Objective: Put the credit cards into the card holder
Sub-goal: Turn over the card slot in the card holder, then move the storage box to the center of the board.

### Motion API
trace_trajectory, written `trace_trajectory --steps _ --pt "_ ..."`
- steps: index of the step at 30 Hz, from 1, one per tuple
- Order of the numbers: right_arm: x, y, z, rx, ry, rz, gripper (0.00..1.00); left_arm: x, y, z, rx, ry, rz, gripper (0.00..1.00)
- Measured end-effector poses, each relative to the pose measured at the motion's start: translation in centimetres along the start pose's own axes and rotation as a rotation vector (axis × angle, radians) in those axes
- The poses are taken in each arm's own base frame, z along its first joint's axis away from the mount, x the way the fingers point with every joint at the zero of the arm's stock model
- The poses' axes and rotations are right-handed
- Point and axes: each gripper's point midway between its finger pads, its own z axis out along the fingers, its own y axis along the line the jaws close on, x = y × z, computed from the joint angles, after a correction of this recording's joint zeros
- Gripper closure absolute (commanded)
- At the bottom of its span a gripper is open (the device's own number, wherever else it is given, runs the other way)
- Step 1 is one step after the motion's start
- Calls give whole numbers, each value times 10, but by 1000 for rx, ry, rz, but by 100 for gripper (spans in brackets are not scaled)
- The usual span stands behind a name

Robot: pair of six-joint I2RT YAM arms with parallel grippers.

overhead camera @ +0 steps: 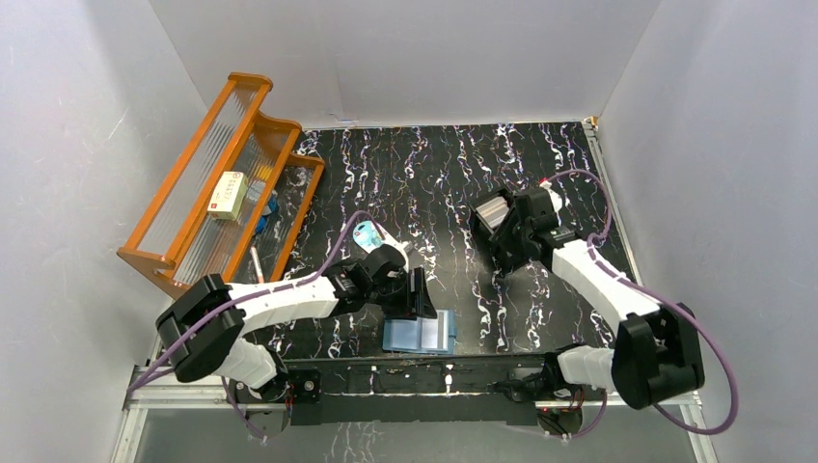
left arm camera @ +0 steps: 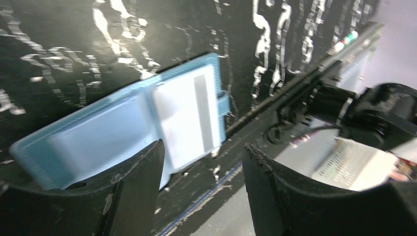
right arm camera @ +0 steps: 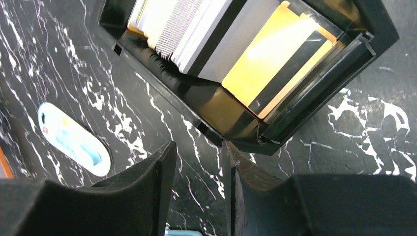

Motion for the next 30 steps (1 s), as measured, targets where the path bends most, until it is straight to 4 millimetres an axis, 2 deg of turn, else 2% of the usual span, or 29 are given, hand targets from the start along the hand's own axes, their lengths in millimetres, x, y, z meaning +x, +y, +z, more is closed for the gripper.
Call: trace_trajectory --steps 6,10,15,20,23,26,30 --pt "-32 -3 21 80 -41 120 48 -9 28 -20 -181 -63 35 42" --pt "-49 -9 28 120 -76 174 48 -10 36 -32 -220 -90 42 42" --pt "-70 -5 26 114 -112 215 49 -4 53 -38 -282 -86 42 42" --pt "-86 5 22 74 -147 176 47 -4 58 -40 -305 -89 45 42" --pt "-95 4 25 67 -159 134 46 -3 61 -41 -315 -88 47 42" --pt "-99 1 38 67 -144 112 46 -3 62 -41 -322 -87 48 42" --pt "-87 -3 54 70 -84 97 47 -3 62 -42 -322 -89 47 42"
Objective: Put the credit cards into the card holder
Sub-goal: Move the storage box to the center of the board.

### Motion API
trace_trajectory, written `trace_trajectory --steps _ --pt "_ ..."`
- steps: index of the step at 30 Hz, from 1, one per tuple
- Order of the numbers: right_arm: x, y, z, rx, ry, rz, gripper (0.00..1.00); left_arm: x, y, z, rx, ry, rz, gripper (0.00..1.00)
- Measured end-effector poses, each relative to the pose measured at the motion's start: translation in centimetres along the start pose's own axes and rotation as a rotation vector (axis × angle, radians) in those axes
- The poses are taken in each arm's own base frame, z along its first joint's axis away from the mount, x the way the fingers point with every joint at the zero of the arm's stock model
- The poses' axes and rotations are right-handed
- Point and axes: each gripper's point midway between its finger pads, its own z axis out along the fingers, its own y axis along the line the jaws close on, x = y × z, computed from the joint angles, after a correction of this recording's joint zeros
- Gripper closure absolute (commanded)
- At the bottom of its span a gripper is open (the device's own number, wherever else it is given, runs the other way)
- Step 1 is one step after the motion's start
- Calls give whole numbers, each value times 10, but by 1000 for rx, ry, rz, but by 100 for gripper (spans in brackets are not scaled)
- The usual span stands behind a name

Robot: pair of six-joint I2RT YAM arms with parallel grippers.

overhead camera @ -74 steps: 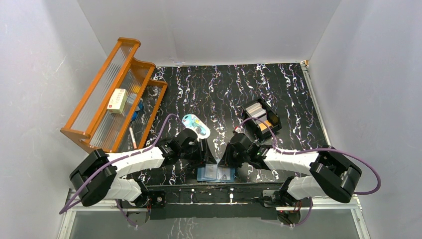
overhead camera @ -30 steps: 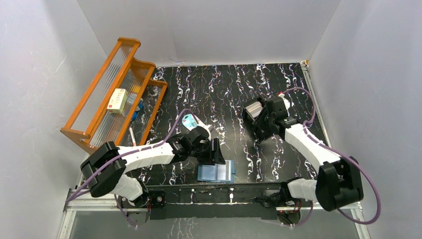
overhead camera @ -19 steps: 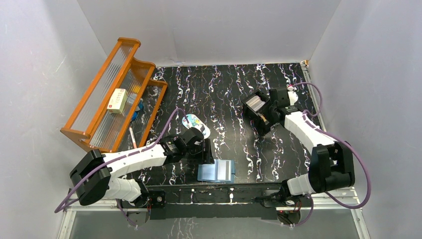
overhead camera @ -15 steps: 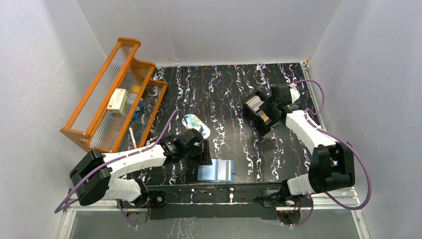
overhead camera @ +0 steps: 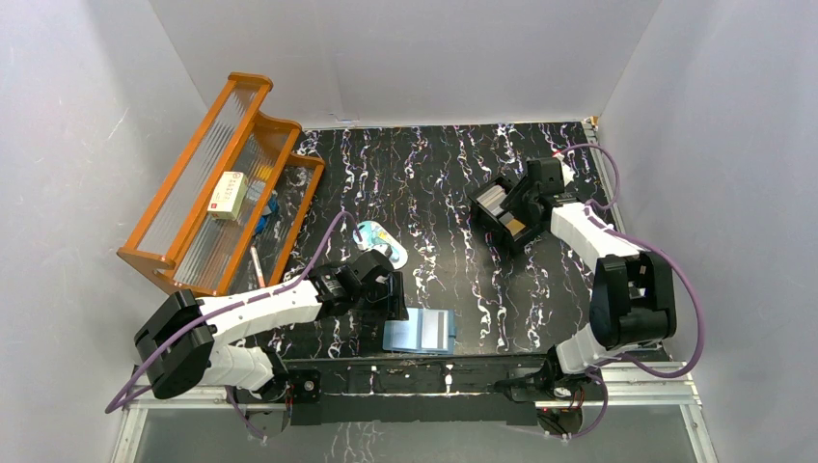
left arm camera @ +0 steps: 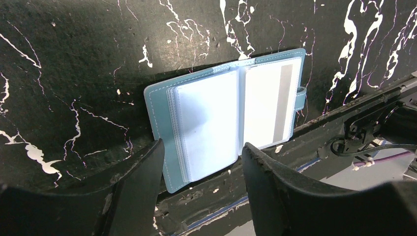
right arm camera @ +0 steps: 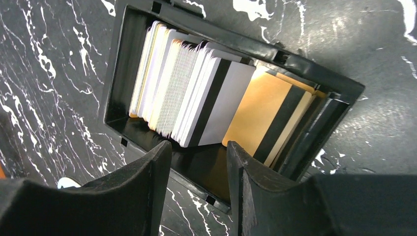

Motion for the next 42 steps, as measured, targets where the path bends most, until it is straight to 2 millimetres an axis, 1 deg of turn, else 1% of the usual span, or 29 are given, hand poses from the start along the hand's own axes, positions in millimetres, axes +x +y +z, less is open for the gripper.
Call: trace_trajectory --steps 8,13,16,20,26,34,39,42 --pt "22 -3 9 -31 63 -6 49 0 0 0 0 0 -6 42" --pt "40 -11 10 -32 114 15 51 0 0 0 1 -1 -8 42" --pt "56 -23 7 -17 146 38 52 0 0 0 1 0 -8 42" --pt "67 -26 -5 -33 161 60 52 -1 -1 1 3 -2 -8 42" --pt "75 -29 -18 -47 157 65 53 -1 -1 1 5 -3 -8 42" --pt "81 -45 -25 11 154 60 53 1 1 2 0 1 -8 42" --pt "83 -55 -34 49 152 54 49 1 1 1 0 1 -9 42" --pt "80 -52 -42 43 145 77 47 0 0 0 6 -4 -12 42"
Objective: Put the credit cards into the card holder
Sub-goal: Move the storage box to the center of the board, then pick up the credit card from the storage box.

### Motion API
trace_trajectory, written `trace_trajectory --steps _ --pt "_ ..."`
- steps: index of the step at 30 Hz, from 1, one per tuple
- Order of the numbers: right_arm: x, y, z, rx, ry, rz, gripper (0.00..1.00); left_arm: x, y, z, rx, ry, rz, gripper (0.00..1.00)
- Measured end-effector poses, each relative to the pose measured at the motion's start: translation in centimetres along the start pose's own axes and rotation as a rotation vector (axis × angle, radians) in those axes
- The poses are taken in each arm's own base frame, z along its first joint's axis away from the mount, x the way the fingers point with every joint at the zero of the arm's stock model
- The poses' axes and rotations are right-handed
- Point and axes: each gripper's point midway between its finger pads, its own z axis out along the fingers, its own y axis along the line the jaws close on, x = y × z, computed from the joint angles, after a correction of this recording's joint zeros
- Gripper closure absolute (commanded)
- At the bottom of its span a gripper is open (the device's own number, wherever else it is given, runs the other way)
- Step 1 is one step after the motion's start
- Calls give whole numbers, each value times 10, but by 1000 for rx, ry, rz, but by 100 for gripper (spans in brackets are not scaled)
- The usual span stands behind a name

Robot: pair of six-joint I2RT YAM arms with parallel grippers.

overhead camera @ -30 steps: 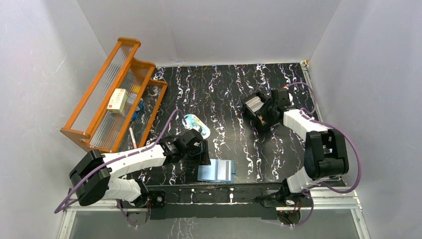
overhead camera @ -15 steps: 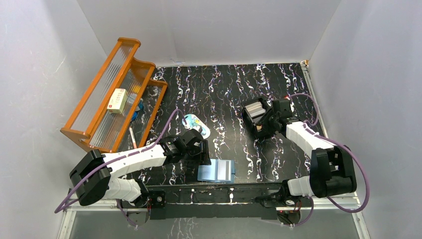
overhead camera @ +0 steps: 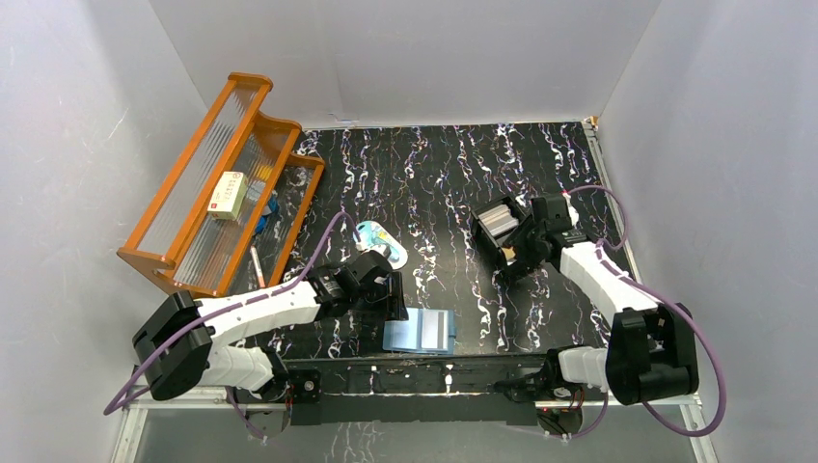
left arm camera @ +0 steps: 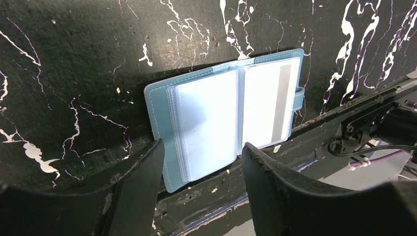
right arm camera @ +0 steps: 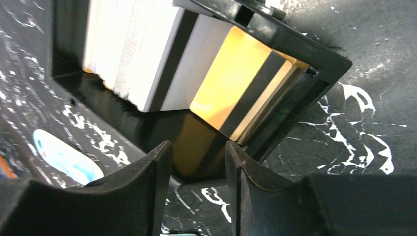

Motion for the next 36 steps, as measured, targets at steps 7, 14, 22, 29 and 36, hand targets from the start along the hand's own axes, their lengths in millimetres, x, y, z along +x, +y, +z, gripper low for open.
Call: trace_trajectory --steps 7,14,22,29,36 --pt "-34 34 -14 -41 -72 82 43 0 0 0 1 -1 -3 42" --pt "-57 41 6 35 -121 160 40 -1 -1 -3 6 -5 -3 42" --pt "-47 28 30 110 -90 224 40 -1 -2 -5 11 -9 -4 42" --pt "-50 34 39 75 -110 267 44 -1 -2 -5 10 -9 -3 42" --pt "-44 26 47 75 -116 290 43 -1 -2 -5 10 -8 -4 42"
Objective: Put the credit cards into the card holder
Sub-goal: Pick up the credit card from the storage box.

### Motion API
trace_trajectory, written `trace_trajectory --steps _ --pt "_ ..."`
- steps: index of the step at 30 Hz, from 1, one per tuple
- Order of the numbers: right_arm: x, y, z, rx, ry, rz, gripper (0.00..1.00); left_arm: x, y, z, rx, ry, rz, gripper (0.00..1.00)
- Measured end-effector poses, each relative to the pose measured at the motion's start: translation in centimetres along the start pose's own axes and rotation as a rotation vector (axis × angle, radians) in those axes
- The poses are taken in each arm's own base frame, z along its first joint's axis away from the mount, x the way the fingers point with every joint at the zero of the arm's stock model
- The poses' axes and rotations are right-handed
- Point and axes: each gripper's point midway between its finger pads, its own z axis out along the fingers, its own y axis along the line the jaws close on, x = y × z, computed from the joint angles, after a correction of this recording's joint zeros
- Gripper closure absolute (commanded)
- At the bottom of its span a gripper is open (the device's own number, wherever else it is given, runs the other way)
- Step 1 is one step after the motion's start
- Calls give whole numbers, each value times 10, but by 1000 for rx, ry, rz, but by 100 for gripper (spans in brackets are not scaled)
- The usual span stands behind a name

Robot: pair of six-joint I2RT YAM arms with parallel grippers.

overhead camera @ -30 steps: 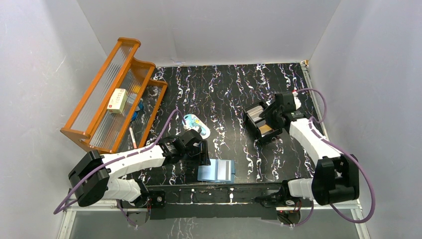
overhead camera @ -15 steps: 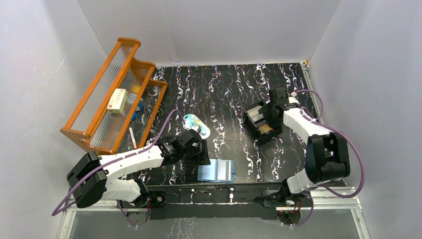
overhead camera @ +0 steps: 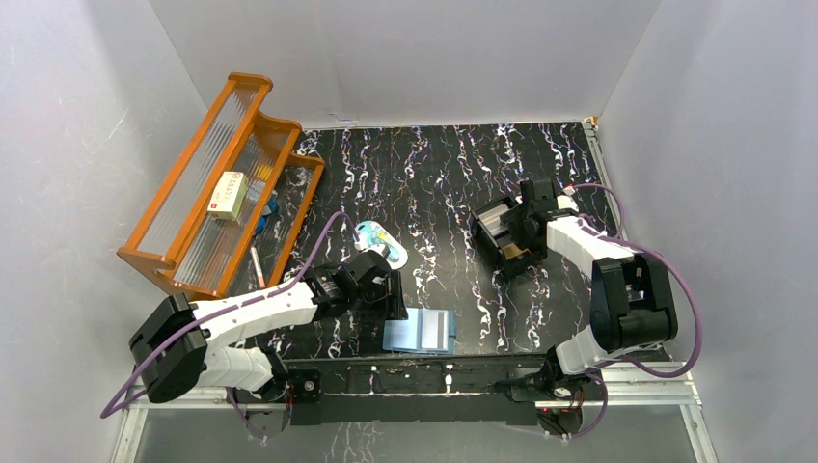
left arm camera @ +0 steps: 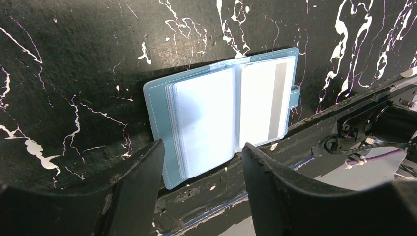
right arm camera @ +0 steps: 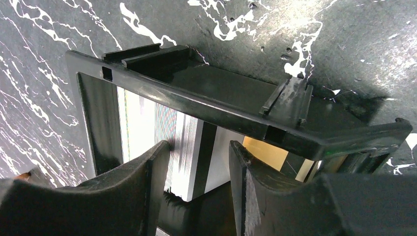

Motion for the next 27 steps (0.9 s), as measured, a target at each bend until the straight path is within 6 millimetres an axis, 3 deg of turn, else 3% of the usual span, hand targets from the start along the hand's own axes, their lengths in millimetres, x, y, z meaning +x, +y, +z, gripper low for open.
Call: trace_trajectory --steps 6,27 --pt "-1 2 1 -7 -6 19 45 0 0 0 -1 1 -2 42" --pt "-7 3 -2 -58 -61 60 72 1 1 0 -4 3 -18 42"
